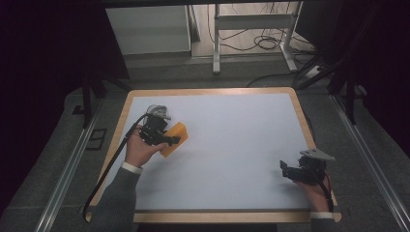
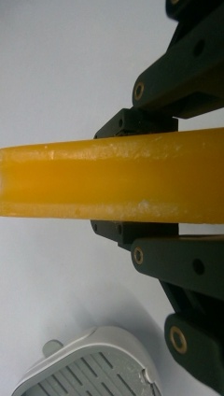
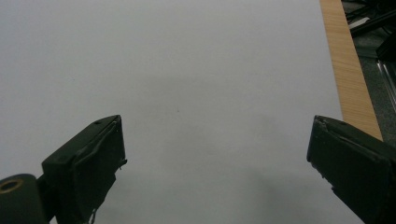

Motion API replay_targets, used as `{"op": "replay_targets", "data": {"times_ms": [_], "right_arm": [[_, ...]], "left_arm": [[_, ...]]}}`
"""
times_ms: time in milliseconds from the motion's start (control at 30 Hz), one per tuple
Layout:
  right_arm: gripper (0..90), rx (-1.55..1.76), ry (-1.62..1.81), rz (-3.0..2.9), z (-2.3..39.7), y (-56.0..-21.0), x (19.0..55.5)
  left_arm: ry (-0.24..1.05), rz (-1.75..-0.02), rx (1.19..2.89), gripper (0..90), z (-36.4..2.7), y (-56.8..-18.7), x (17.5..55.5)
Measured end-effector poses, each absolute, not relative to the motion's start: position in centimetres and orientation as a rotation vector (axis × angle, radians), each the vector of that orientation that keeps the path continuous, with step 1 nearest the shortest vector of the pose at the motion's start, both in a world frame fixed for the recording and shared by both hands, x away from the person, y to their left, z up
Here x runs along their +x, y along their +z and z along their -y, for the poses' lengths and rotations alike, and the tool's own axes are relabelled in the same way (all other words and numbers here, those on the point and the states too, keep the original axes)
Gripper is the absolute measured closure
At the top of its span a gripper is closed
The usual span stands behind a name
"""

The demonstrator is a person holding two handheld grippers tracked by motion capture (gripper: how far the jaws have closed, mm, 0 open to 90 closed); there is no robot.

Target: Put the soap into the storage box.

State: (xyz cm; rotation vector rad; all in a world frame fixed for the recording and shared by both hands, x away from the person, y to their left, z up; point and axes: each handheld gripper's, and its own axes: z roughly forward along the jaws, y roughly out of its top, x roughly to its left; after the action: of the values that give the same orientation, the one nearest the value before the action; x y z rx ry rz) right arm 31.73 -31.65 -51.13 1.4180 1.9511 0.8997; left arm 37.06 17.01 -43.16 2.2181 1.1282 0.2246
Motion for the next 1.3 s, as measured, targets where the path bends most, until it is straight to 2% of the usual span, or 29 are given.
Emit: {"op": "replay_targets", "data": {"times_ms": [1300], "right_arm": [[4.3,1.424,0.903,-1.946,31.8,-50.9,31.7]], "left_arm": [[0.256,-1.199,2.170,61.1,-18.5,-41.3,40.1]]}}
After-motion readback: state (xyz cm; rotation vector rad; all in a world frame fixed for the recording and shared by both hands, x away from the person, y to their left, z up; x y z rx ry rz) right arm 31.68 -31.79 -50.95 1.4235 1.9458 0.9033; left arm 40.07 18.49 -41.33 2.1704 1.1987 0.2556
